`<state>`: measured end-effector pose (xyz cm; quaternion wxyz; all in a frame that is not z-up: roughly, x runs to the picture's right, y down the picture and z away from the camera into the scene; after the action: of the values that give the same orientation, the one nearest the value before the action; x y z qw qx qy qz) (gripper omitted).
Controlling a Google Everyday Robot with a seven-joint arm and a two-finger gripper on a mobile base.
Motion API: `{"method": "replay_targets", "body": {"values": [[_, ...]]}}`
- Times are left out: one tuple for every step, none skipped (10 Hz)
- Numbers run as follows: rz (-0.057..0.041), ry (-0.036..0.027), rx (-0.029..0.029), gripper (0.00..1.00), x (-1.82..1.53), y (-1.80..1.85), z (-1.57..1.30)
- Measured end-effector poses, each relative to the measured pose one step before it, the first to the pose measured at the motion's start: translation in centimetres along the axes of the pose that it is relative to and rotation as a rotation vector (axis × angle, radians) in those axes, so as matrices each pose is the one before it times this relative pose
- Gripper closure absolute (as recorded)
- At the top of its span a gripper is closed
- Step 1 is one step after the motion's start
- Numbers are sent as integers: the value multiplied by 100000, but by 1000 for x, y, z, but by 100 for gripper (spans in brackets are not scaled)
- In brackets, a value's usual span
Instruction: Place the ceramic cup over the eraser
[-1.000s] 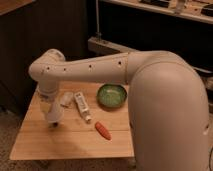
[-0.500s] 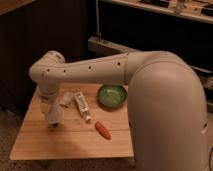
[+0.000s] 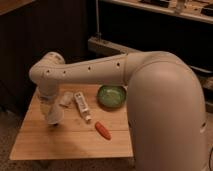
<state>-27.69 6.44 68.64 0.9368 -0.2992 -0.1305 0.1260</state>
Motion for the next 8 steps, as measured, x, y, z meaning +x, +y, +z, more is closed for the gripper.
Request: {"method": "replay_targets", "body": {"values": [[-1163, 923, 954, 44, -384, -164, -244], [-2092, 330, 243, 55, -1288, -291, -199], [-1697, 49, 180, 64, -1024, -241, 81], [-1309, -499, -268, 74, -892, -111, 20], [-532, 661, -61, 84, 14, -269, 145], [121, 1526, -326, 94, 425, -165, 169], [-22, 2147, -615, 99, 431, 4, 276], [80, 1782, -1335, 99, 353, 55, 22]]}}
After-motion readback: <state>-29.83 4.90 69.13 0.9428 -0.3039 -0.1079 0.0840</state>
